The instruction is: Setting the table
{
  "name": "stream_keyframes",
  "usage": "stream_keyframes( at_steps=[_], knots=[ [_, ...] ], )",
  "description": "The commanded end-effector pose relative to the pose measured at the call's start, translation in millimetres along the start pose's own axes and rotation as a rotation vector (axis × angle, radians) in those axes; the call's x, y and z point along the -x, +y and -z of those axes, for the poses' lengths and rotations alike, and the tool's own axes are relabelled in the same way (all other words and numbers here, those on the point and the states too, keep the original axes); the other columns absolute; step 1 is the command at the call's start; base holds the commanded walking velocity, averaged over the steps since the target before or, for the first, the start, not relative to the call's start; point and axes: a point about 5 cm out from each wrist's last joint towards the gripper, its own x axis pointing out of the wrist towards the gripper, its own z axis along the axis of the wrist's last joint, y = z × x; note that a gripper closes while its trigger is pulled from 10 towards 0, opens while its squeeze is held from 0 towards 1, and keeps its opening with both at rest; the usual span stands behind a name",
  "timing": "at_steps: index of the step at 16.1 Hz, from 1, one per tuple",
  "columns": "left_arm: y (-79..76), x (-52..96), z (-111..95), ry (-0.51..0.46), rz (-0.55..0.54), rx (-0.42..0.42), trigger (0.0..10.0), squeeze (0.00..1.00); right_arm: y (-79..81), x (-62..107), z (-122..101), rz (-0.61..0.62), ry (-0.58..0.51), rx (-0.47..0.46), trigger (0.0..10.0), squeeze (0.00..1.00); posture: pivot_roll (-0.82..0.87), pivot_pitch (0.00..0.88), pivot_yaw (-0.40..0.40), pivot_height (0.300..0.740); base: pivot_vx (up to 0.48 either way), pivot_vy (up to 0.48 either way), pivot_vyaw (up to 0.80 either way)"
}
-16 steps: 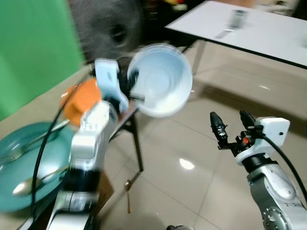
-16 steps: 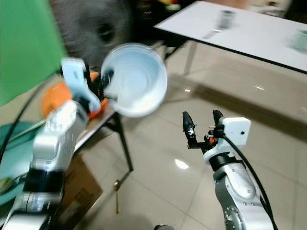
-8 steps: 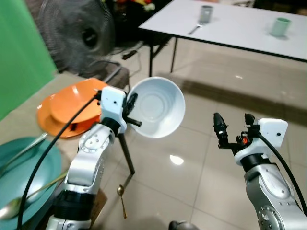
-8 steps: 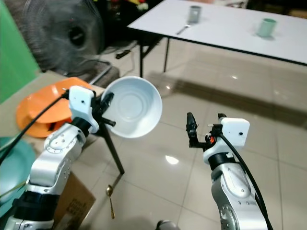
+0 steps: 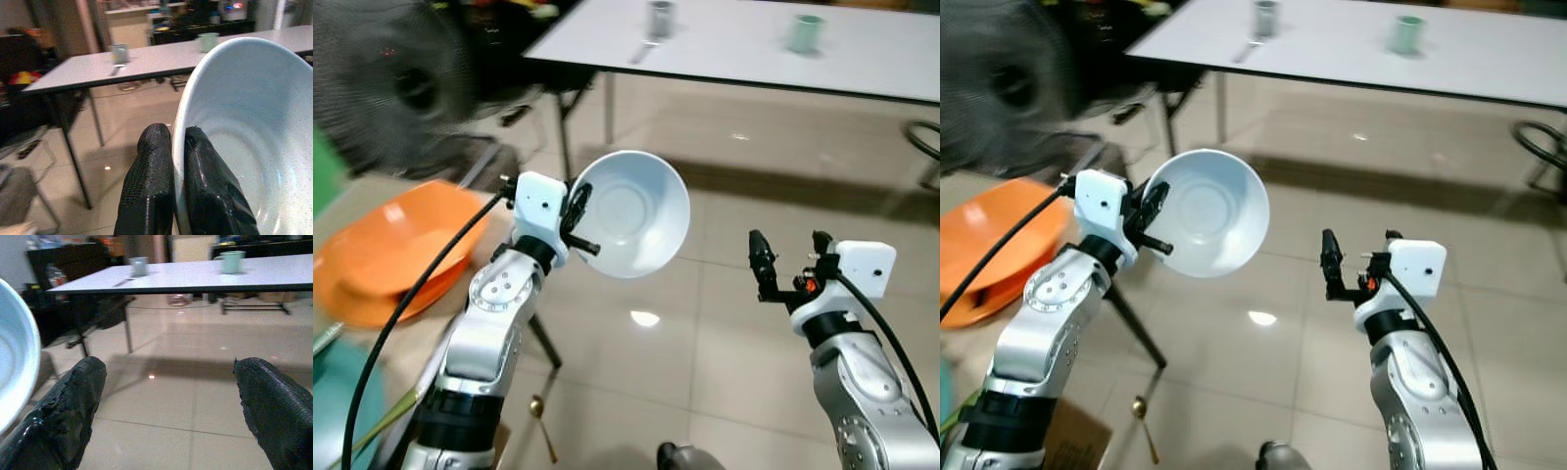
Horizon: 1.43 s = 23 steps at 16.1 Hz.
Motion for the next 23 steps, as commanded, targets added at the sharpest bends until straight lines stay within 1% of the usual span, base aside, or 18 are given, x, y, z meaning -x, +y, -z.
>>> stream_keyframes(
  at_steps=[1,4,10,13,22,23],
  knots=[
    [-0.9,0.2,-10,-0.046,0.016,-0.014,10.0,0.0,0.1,-1.0,-2,0.004,-0.011,0.006,10.0,0.0,-0.09,0.0,0.055,0.74,0.0,0.0,-0.8],
    [-4.7,0.1,-11,-0.053,0.032,-0.001,10.0,0.0,0.1,-0.2,-2,0.004,-0.02,0.001,10.0,0.0,-0.1,0.0,0.057,0.74,0.186,0.0,-0.72],
    [-8.8,-0.4,-11,-0.055,0.048,0.003,10.0,0.0,2.6,-0.1,-4,-0.016,-0.036,0.006,10.0,0.0,-0.1,0.0,0.051,0.74,0.346,0.0,0.0],
    [-10.7,-0.4,-11,-0.055,0.051,0.005,10.0,0.0,1.4,-0.3,-4,-0.015,-0.033,0.003,10.0,0.0,-0.1,0.0,0.05,0.74,0.416,0.0,0.0],
    [-11.1,-2.3,-11,-0.053,0.056,0.0,10.0,0.0,-0.9,-0.6,-4,-0.002,-0.039,-0.02,10.0,0.0,-0.1,0.0,0.056,0.74,0.431,0.0,-0.8],
    [-10.8,-2.4,-11,-0.051,0.053,0.0,10.0,0.0,-1.7,-0.5,-4,0.001,-0.039,-0.02,10.0,0.0,-0.1,0.0,0.057,0.74,0.435,0.0,0.0]
  ],
)
